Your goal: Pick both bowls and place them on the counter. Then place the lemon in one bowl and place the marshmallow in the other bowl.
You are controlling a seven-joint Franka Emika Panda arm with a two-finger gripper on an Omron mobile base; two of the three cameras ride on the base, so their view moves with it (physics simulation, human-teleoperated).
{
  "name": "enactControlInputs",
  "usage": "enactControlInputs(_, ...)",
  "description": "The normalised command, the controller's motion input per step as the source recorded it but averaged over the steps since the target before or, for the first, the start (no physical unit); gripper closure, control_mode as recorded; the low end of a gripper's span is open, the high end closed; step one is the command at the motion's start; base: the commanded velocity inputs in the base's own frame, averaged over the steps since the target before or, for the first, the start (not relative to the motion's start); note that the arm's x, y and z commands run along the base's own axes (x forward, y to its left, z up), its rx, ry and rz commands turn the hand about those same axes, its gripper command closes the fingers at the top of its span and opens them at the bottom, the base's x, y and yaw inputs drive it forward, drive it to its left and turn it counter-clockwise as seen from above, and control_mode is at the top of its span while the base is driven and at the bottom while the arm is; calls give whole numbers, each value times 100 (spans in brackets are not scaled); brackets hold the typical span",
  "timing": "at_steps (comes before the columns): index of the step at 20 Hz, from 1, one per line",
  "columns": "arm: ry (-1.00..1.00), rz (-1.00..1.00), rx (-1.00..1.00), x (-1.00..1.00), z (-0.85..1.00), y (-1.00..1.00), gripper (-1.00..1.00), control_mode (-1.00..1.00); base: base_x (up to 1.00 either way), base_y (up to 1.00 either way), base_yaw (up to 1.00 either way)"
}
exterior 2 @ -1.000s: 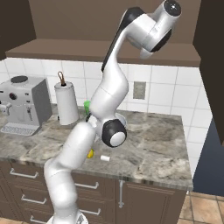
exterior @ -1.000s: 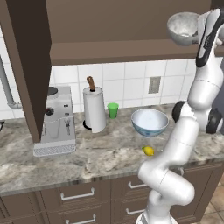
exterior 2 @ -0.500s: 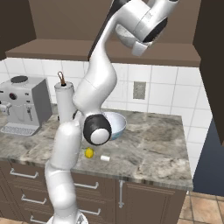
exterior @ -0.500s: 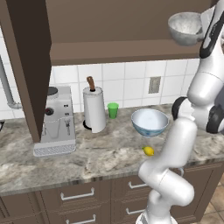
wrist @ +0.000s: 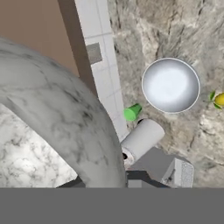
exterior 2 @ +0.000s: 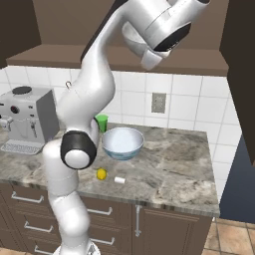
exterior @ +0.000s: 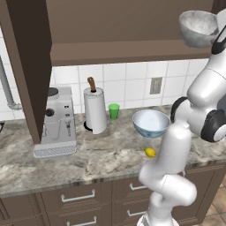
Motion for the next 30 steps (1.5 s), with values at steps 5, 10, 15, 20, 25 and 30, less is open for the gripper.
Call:
enactControlInputs(5,13,0,7,-69,0,36,100,-100,0,0,0)
enactControlInputs(10,21,0,8,-60,0,29,100,-100,0,0,0)
enactControlInputs(15,15,0,7,-81,-2,10,100,-100,0,0,0)
enactControlInputs(20,10,0,8,-88,-21,1,100,-100,0,0,0)
enactControlInputs(25,6,0,0,-78,-48,1,100,-100,0,0,0)
enactControlInputs(30,0,-1,0,-31,-80,16,100,-100,0,0,0)
